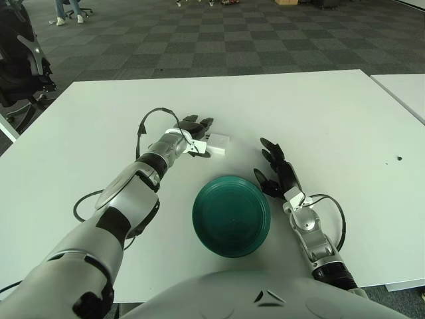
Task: Put the charger into the plate.
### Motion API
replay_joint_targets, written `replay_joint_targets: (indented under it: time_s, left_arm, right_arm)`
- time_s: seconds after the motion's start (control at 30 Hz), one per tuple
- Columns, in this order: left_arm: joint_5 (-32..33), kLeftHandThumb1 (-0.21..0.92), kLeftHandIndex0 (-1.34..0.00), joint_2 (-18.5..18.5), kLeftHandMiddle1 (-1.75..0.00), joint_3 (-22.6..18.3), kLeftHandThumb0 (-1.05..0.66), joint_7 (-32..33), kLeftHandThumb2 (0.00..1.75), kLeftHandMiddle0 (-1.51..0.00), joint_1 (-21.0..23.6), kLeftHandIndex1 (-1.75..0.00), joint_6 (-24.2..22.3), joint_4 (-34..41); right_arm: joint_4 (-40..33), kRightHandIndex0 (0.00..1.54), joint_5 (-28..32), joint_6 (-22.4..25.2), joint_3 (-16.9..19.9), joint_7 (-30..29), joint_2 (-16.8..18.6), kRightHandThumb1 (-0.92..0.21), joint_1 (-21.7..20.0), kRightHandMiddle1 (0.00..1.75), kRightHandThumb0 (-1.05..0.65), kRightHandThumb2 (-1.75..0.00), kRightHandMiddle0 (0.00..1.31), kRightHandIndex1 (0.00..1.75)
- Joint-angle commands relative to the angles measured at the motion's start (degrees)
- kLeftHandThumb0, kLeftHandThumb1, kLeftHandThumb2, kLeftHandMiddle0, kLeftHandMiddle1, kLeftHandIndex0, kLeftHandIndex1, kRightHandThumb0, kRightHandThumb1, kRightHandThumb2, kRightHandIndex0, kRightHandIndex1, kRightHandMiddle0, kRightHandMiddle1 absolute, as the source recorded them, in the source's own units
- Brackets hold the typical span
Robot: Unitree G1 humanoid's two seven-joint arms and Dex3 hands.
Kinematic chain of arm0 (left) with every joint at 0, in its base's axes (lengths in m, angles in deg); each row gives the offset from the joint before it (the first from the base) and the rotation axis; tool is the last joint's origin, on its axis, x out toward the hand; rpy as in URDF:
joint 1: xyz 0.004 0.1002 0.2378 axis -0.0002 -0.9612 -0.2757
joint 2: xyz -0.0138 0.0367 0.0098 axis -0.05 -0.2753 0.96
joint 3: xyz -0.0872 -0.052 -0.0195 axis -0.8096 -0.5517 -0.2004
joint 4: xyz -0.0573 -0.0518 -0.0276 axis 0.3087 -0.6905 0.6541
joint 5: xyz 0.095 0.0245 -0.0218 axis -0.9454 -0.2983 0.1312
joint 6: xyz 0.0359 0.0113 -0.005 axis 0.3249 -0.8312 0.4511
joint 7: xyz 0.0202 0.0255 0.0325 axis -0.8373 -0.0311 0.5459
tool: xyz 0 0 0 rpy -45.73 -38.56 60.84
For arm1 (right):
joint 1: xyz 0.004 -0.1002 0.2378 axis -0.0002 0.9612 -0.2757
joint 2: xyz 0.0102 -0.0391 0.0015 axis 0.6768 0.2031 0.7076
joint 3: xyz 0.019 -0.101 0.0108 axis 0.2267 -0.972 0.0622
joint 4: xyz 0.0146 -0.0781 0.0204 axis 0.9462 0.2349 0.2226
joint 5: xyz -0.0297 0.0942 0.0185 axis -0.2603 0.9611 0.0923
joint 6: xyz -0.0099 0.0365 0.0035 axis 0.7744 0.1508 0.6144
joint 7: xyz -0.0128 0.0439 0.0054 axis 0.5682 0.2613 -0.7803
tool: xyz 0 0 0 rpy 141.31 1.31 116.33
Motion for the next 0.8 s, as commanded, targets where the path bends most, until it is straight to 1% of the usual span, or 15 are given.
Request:
replay_joint_targets:
  time_s: [0.0,0.23,0.33,0.43,0.67,0.77]
  left_arm:
    - [-1.0,0.92,-0.02,-0.9,0.00,0.3,-1.05,0.3,0.32,0.00,2.5,-0.02,0.3,-0.7]
    - [-0.7,0.92,-0.03,0.0,0.00,0.5,-1.05,-0.8,0.32,0.00,2.1,-0.04,1.4,-0.8]
    - [-0.6,0.92,-0.04,1.4,0.00,0.7,-1.05,-1.2,0.32,0.00,1.7,-0.05,1.2,-0.1]
    - [-0.3,0.92,-0.01,1.8,0.00,0.6,-1.05,-1.9,0.34,0.00,1.3,-0.21,1.5,1.0]
    - [0.1,0.92,0.00,1.2,0.00,0.2,-1.05,-3.1,0.36,0.00,1.1,-0.42,3.1,1.9]
    - [0.1,0.92,0.00,1.3,0.00,0.2,-1.05,-3.5,0.36,0.00,1.1,-0.49,3.6,2.0]
  right_arm:
    - [11.4,0.30,-0.3,7.5,-1.6,0.7,1.3,-0.92,6.4,0.44,-0.92,-0.59,0.00,0.03]
    - [10.9,0.30,-0.3,7.9,-1.7,0.7,1.5,-0.92,6.6,0.42,-0.90,-0.58,0.00,0.02]
    - [10.8,0.31,-0.4,7.2,-1.8,0.4,1.5,-0.92,6.8,0.43,-0.90,-0.58,0.00,0.03]
    - [10.9,0.32,-0.4,6.8,-1.8,0.1,1.7,-0.92,6.8,0.45,-0.90,-0.58,0.00,0.04]
    - [11.0,0.33,-0.6,8.4,-1.9,-0.2,2.1,-0.92,6.8,0.46,-0.90,-0.58,0.00,0.04]
    - [10.8,0.31,-0.5,7.9,-2.1,-0.1,2.3,-0.92,7.0,0.43,-0.89,-0.58,0.00,0.03]
